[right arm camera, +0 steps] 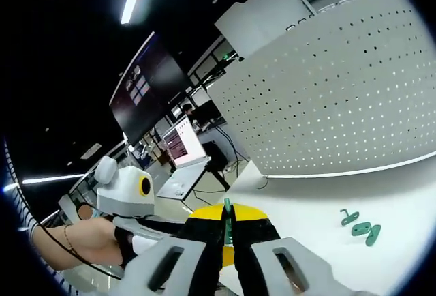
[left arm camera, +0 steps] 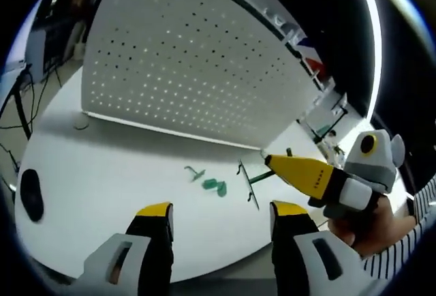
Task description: Insert the hook assembly into the mounting plate slot until the hook locks in place.
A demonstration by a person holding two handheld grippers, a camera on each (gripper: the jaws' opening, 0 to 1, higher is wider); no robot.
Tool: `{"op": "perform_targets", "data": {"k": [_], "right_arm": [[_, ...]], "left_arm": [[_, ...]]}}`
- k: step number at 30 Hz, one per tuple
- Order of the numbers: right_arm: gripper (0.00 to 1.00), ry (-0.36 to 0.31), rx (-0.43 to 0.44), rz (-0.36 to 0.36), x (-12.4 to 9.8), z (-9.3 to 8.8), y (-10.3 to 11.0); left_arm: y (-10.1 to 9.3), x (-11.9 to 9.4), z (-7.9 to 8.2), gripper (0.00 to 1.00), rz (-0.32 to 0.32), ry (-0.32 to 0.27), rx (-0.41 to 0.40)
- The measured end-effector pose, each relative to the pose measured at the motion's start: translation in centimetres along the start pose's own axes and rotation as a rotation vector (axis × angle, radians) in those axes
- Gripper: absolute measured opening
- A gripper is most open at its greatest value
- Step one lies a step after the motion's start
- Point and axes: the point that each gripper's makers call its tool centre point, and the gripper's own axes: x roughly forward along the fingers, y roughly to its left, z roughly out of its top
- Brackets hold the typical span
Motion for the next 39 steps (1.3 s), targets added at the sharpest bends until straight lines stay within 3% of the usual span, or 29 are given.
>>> {"op": "perform_targets", "data": {"k": [8,21,29,39], "right_arm": [[0.0,-0.015,-0.014,0.005,0.0,0.0,0.5],[0.0,-0.048,-0.022,0.008,0.2,0.5,0.7],[0.0,-0.049,-0.03,0.005,0.4,0.5,0.6],[0.0,-0.04,-0.061,-0.006,0.2,0.1,0.8]], "left_arm": [[-0.5,0.0,0.4,0.49,-0.037,-0.025,-0.049],[-1.4,0.3,1.0,0.21,-0.13,-0.064,-0.165],[-2.4,0.4,1.2,0.09,-0.174,-0.075,-0.207],[-2.5,0.5,0.9,0.05,-0.186,-0.063,-0.205]]}}
